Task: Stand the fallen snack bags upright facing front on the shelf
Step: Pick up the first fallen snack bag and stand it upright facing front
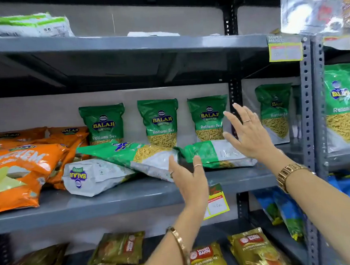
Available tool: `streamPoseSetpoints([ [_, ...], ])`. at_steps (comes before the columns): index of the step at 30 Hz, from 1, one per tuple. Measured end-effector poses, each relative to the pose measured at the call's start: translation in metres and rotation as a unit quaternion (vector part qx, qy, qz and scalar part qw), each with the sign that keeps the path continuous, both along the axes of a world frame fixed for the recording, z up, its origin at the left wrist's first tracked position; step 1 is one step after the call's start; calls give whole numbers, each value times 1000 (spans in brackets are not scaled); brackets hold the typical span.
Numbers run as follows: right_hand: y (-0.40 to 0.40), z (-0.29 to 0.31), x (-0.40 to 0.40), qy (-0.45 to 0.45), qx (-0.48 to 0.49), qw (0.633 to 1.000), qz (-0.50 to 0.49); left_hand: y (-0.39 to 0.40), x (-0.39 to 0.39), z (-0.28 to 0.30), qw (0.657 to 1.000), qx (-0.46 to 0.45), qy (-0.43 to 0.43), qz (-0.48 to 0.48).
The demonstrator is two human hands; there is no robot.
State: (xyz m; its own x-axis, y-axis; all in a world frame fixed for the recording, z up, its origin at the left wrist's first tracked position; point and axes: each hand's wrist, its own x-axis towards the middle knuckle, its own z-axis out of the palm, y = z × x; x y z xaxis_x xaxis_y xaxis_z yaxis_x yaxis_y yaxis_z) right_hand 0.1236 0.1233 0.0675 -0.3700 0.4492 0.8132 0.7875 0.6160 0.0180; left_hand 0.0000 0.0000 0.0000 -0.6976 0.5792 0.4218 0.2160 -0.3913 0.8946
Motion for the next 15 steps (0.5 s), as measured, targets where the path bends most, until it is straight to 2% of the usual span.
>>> streamPoseSetpoints([
  [4, 40, 13, 8, -35, -36, 999, 7, 39, 28, 12, 984, -16, -164, -68],
  [8, 97, 20, 8, -71, -117, 989, 59, 76, 47, 27, 939, -40, -333, -72],
  [10, 117, 21, 5, -83, -157, 981, 76, 92, 48, 29, 921, -35, -381, -66],
  [15, 156, 22, -8, -68, -252, 958, 120, 126, 42, 27, 905, -4, -425, -10],
])
